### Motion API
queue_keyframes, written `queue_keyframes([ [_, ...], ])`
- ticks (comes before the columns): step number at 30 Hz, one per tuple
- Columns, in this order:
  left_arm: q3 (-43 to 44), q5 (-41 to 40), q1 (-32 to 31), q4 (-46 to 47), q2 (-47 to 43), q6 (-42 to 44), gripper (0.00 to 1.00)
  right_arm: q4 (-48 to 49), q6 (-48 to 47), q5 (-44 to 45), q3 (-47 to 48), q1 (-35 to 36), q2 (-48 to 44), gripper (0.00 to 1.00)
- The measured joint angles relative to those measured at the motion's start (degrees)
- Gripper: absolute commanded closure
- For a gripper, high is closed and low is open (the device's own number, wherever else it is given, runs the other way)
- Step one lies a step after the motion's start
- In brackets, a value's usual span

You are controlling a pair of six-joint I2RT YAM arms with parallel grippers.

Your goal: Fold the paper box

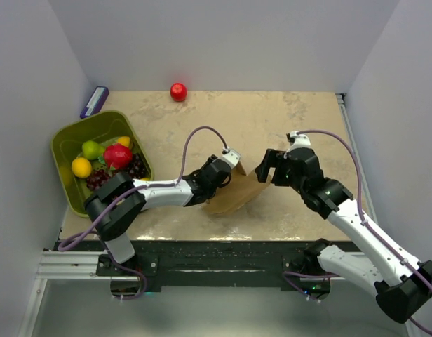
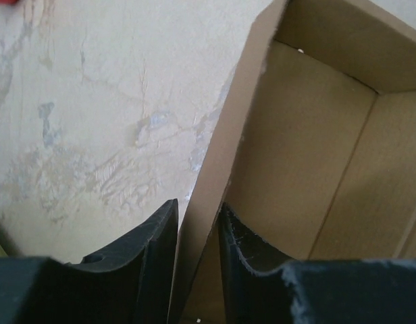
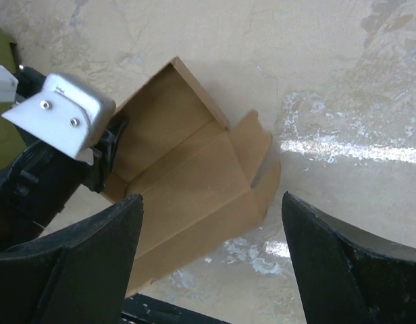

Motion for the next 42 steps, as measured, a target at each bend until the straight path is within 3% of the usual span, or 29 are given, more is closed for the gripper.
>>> queue_keyframes([
  [7,1.03,0.07,1.51,-5.49,0.0,-6.29,0.67,-3.26,3.39,-2.82,-0.37,-0.04,-0.46,0.15],
  [16,1.11,0.22,1.51,-7.06,-0.02,-9.16,0.68,2.29,9.2,-9.68,-6.88,0.24,1.22,0.18],
  [19,1.11,0.37,1.51,-7.41,-0.02,-9.51,0.67,4.42,9.86,-10.14,-7.1,0.72,3.87,0.28],
  [20,1.09,0.55,1.51,-7.45,-0.07,-9.73,0.67,5.27,9.99,-10.16,-7.19,0.9,4.72,0.37],
  [22,1.09,1.05,1.51,-7.48,-0.2,-10.19,0.65,6.93,10.01,-10.32,-7.61,1.09,6.05,0.46],
  [25,1.09,2.08,1.51,-7.5,-0.96,-10.64,0.53,8.26,9.84,-10.34,-7.8,1.27,7.69,0.66],
  [29,1.09,4.09,1.51,-7.76,-3.28,-11.43,0.2,8.33,8.15,-9.62,-7.58,1.27,9.9,0.9],
  [31,1.09,5.97,1.57,-8.57,-5.62,-12.28,0.13,7.45,6.71,-8.94,-6.69,1.27,10.95,1.0],
  [35,1.09,10.88,2.34,-11.34,-12.7,-13.31,0.02,5.38,1.95,-6.97,-2.23,1.27,12.37,1.0],
  [42,3.02,24.48,9.97,-17.35,-29.79,-13.79,0.0,3.61,-11.96,-10.12,9.75,1.25,16.37,1.0],
])
